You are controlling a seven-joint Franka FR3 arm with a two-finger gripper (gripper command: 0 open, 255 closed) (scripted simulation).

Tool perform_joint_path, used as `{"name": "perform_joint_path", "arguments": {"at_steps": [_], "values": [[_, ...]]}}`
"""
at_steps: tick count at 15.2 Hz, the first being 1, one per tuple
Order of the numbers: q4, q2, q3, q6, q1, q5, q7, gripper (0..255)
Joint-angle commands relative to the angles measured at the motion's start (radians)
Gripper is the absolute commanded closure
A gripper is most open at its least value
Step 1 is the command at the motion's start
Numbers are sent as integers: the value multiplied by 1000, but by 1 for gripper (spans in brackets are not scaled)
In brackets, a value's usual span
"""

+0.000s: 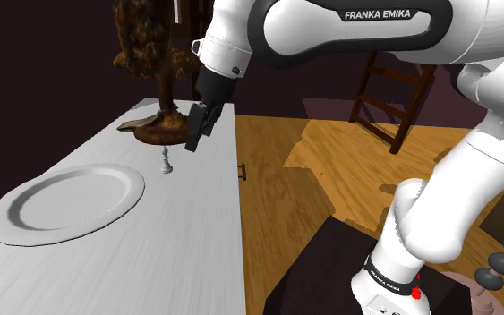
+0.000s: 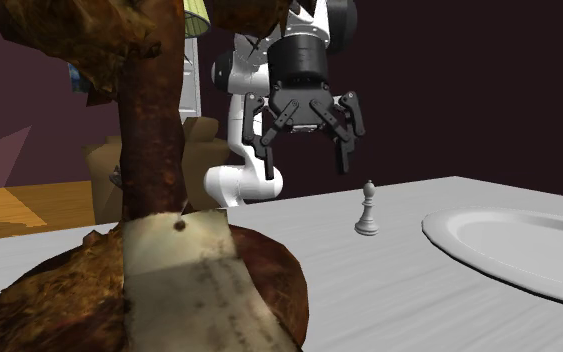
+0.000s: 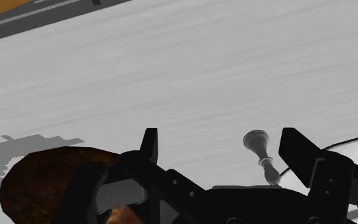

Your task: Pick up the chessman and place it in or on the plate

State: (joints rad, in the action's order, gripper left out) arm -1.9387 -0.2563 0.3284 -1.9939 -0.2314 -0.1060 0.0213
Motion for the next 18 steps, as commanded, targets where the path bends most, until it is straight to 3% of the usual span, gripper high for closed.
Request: {"name": "perform_joint_path", "arguments": {"at_steps": [1,4,12,18], "values": [[25,33,26,-19,-15,8,10,0],[81,91,62,-32,-34,29,27,0],[24,130,72,-126,-36,45,38,0],[24,130,72,-126,-36,45,38,0]]}}
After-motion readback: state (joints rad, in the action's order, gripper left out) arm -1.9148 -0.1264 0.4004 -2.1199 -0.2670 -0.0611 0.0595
